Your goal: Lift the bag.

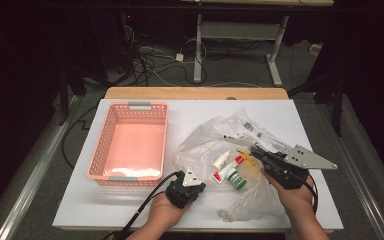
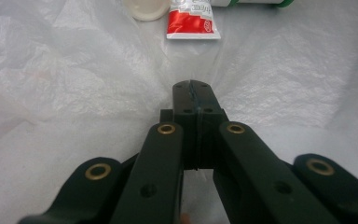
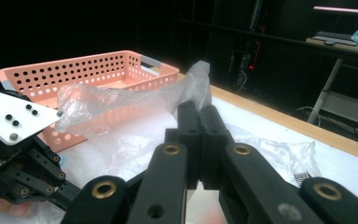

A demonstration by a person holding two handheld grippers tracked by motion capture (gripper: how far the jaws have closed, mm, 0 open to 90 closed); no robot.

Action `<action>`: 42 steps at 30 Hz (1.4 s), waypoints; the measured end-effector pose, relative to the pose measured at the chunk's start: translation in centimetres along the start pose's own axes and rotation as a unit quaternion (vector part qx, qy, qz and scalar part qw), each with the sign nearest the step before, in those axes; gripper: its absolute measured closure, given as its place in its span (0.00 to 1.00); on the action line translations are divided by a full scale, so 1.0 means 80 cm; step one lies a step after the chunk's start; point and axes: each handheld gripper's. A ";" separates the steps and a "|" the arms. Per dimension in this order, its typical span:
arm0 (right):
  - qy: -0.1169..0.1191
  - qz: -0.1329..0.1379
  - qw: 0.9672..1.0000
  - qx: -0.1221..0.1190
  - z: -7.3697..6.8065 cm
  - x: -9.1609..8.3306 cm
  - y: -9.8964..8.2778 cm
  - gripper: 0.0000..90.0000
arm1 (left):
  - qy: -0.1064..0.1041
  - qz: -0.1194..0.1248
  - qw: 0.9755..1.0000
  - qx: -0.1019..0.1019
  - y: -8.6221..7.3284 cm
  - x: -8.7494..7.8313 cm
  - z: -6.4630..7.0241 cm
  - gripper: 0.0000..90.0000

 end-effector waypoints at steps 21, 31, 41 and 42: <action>-0.013 0.017 1.000 0.005 0.006 -0.003 -0.001 1.00 | 0.054 0.214 0.975 -0.008 0.002 -0.040 0.008 0.98; -0.015 0.022 1.000 0.003 0.002 0.001 0.000 1.00 | 0.075 0.244 0.967 -0.012 0.010 -0.064 0.003 0.98; -0.021 0.047 0.999 0.011 0.003 0.004 0.007 1.00 | 0.095 0.309 0.946 -0.001 0.050 -0.089 0.001 0.98; -0.023 0.051 0.998 0.013 0.004 0.003 0.009 1.00 | 0.096 0.314 0.945 0.001 0.055 -0.091 -0.001 0.98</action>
Point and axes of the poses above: each handheld gripper's, and its own axes: x roughly forward along the jaws, y roughly out of its top, z roughly to its right, and after that the axes turned 8 degrees about -z, right-handed
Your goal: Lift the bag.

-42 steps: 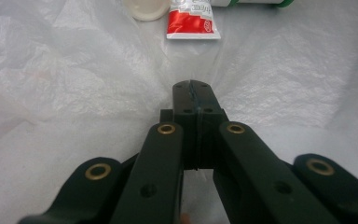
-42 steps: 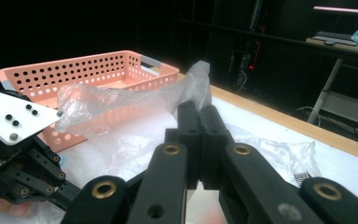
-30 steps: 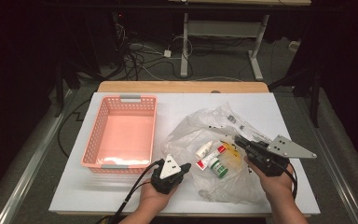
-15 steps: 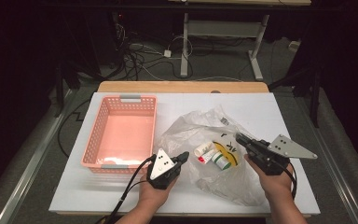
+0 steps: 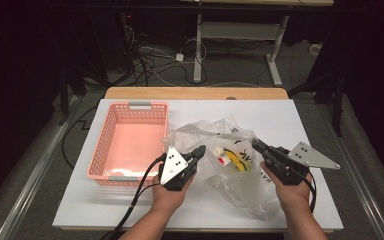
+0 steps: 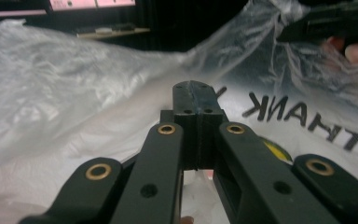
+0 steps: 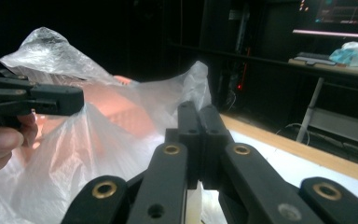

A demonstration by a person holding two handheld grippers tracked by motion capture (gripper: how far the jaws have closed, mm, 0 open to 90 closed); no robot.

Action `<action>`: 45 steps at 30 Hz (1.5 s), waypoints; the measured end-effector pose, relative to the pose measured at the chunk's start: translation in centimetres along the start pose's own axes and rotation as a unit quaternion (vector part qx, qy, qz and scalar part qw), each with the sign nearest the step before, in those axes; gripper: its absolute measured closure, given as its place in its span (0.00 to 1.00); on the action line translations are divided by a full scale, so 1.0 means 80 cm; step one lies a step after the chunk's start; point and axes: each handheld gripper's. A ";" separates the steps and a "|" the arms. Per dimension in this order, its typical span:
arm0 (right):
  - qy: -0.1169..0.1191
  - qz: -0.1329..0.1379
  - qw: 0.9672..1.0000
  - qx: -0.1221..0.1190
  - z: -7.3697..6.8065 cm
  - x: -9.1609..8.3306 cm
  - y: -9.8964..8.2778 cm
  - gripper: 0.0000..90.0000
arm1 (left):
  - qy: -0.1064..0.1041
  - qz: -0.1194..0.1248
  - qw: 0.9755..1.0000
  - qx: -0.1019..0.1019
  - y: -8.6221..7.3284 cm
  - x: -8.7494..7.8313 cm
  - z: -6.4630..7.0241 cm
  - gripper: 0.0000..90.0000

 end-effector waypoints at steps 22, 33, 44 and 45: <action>-0.077 0.113 0.991 0.011 0.045 0.006 0.098 1.00 | 0.028 0.082 0.996 0.027 0.131 0.023 -0.033 0.98; -0.122 0.153 0.980 0.023 0.074 -0.010 0.145 1.00 | 0.035 0.101 0.994 0.033 0.176 0.037 -0.038 0.98; -0.121 0.112 0.986 0.017 0.082 0.006 0.121 1.00 | 0.039 0.056 0.998 0.016 0.152 0.055 -0.050 0.98; -0.120 0.105 0.987 0.018 0.082 0.009 0.114 1.00 | 0.044 0.046 0.998 0.017 0.145 0.056 -0.049 0.97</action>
Point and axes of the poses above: each handheld gripper's, and its own axes: x roughly forward along the jaws, y roughly out of its top, z roughly to its right, and after that the axes turned 8 degrees about -z, right-handed
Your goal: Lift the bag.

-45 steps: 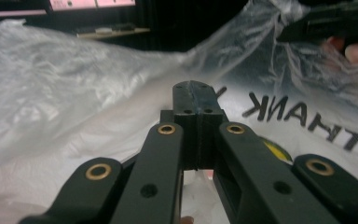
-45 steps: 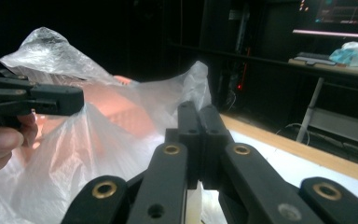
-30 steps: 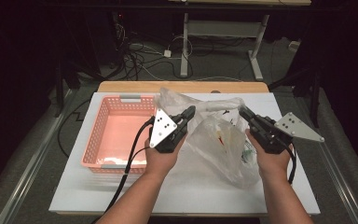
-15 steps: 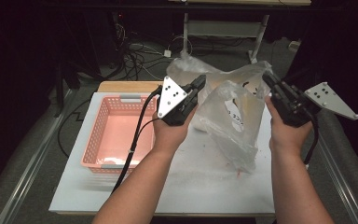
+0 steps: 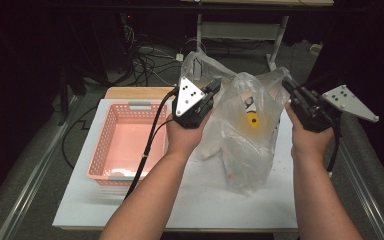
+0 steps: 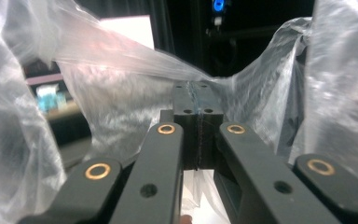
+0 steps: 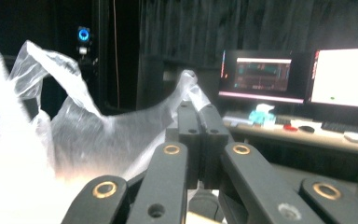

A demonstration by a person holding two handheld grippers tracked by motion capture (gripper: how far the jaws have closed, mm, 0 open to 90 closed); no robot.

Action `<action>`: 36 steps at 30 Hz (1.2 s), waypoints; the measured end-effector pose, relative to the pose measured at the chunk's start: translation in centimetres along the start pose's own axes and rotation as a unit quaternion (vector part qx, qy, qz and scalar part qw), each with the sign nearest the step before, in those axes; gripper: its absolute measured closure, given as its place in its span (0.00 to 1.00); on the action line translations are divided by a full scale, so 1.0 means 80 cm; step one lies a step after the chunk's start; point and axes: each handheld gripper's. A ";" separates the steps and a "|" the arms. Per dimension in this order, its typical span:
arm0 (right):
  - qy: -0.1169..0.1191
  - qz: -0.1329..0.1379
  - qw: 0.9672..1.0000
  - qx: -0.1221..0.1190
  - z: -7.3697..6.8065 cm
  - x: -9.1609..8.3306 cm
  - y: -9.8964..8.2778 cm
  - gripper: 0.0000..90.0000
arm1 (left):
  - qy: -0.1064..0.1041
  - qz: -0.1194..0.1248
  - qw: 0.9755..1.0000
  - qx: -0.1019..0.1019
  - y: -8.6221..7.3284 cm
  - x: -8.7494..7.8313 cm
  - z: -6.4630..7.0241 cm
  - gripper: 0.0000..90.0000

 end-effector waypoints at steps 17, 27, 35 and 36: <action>-0.004 -0.067 0.998 -0.007 0.005 0.002 -0.054 1.00 | -0.038 -0.045 0.998 -0.008 -0.078 -0.071 0.020 0.55; 0.006 -0.065 0.998 -0.017 0.003 -0.009 -0.049 0.97 | -0.095 -0.136 0.985 -0.049 -0.146 -0.087 0.046 0.32; 0.016 -0.053 0.998 -0.023 0.001 -0.027 -0.039 0.93 | -0.104 -0.181 0.976 -0.053 -0.187 -0.081 0.063 0.18; 0.018 -0.051 0.998 -0.023 0.000 -0.030 -0.038 0.92 | -0.102 -0.186 0.976 -0.050 -0.190 -0.080 0.064 0.16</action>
Point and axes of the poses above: each handheld gripper's, and its own axes: x roughly forward along the jaws, y roughly out of its top, z roughly to its right, and after that the axes turned 8 degrees about -z, right-handed
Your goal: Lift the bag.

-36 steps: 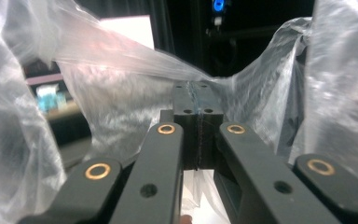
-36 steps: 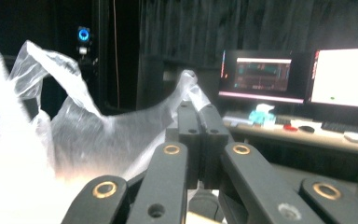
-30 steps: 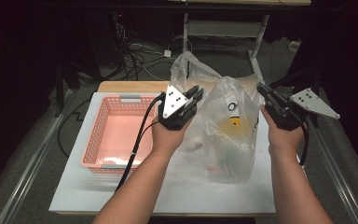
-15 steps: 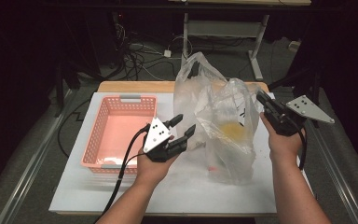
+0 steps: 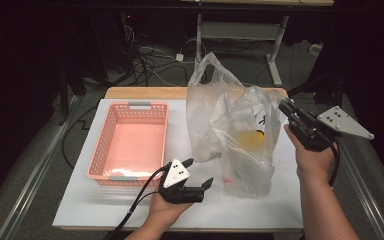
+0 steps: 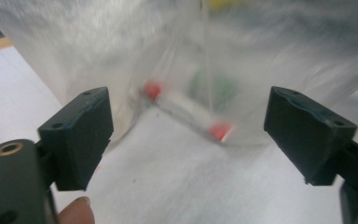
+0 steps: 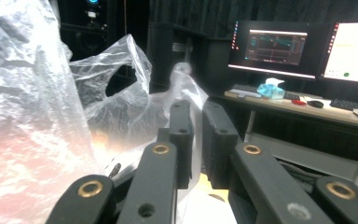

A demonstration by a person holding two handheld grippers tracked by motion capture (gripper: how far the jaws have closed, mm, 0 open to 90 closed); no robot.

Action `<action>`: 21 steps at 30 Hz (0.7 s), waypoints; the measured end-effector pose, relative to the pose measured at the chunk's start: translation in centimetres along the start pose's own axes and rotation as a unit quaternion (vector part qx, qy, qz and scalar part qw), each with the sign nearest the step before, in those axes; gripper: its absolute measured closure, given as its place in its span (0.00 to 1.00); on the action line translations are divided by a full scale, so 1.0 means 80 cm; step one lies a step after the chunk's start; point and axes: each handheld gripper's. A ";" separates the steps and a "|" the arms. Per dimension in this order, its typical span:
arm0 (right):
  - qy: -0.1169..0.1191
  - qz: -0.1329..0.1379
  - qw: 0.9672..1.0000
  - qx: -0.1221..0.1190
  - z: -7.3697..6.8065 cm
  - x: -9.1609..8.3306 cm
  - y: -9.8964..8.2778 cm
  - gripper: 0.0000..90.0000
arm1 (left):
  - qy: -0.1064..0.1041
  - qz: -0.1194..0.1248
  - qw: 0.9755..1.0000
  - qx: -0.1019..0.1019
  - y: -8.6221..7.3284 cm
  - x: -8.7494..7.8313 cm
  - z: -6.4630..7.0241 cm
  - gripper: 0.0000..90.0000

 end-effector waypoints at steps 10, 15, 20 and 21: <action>0.017 0.001 1.000 0.003 -0.004 -0.028 -0.005 0.82 | -0.018 -0.016 1.000 -0.017 -0.011 0.014 0.001 0.00; 0.015 -0.032 0.999 0.010 -0.004 -0.032 -0.031 0.74 | -0.014 -0.017 1.000 -0.005 -0.017 0.013 0.005 0.00; 0.016 -0.073 0.997 0.019 -0.003 -0.035 -0.069 0.61 | -0.013 -0.014 1.000 -0.011 -0.026 0.015 0.003 0.00; 0.019 -0.084 0.996 0.018 -0.002 -0.034 -0.076 0.57 | -0.012 -0.015 1.000 -0.009 -0.027 0.016 0.003 0.00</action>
Point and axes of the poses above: each handheld gripper's, and its own axes: x roughly forward along the jaws, y roughly out of its top, z roughly to its right, and after that the axes turned 8 degrees about -z, right-handed
